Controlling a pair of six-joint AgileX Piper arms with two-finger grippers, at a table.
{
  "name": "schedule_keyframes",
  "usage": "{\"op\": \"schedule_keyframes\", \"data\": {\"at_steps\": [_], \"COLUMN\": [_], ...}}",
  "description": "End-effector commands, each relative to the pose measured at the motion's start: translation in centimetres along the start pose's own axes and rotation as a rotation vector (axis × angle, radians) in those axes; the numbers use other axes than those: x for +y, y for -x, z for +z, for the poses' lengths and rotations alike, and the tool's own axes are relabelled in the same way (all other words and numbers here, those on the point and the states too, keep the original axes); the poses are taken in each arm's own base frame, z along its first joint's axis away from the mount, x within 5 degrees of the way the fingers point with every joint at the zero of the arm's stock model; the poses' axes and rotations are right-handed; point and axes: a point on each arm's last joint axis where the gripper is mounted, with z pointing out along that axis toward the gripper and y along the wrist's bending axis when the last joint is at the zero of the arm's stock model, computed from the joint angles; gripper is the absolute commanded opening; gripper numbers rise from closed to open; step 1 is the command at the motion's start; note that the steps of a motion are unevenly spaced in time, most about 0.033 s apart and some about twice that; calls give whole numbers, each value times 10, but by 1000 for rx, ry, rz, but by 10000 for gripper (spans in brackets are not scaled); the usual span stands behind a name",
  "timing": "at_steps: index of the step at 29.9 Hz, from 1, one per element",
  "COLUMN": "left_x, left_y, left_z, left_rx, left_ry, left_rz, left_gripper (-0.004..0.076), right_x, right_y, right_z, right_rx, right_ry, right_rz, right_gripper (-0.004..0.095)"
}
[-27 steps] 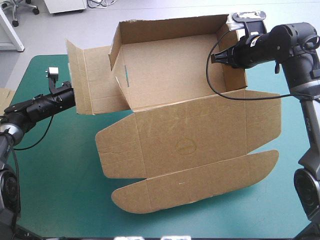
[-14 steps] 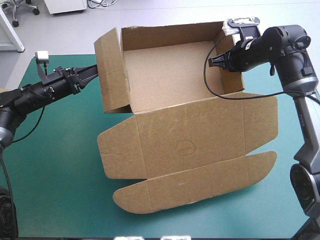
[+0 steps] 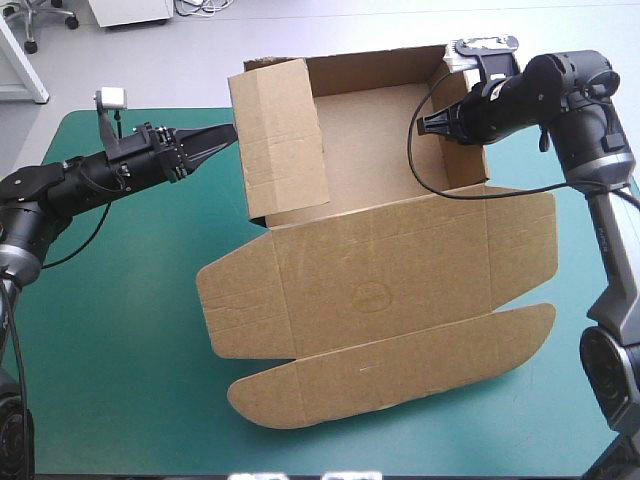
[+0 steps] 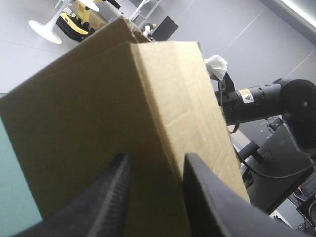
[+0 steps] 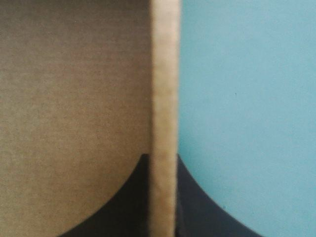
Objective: Fold the box
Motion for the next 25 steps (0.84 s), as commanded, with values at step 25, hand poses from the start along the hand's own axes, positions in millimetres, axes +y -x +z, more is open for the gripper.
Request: {"op": "schedule_keyframes", "data": {"at_steps": [25], "left_x": [-41], "left_y": [19], "left_z": [47], "left_rx": [58], "left_ry": [450], "left_rz": [194], "left_gripper": [385], "right_x": [5], "right_y": [-1], "right_z": [7], "right_rx": [19], "right_ry": [29], "right_rz": [92], "right_gripper": [-17]}}
